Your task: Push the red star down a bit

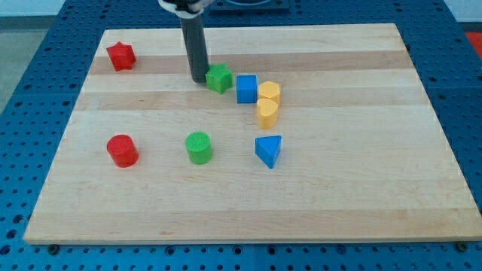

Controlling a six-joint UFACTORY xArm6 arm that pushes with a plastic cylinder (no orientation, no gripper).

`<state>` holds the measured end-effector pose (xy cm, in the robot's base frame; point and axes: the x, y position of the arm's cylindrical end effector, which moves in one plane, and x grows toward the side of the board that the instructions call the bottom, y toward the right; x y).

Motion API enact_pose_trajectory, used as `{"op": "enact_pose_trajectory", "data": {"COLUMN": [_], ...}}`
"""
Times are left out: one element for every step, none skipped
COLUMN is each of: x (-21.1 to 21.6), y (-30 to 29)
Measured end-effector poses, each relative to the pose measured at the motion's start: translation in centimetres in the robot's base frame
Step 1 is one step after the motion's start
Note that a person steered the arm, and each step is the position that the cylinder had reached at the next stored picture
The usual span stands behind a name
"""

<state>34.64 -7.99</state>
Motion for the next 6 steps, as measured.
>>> {"op": "enact_pose_trajectory", "data": {"x": [1.0, 1.0, 3.4, 3.3, -1.3, -7.9], "y": [0.9, 0.9, 0.6, 0.2, -2.0, -4.4]}}
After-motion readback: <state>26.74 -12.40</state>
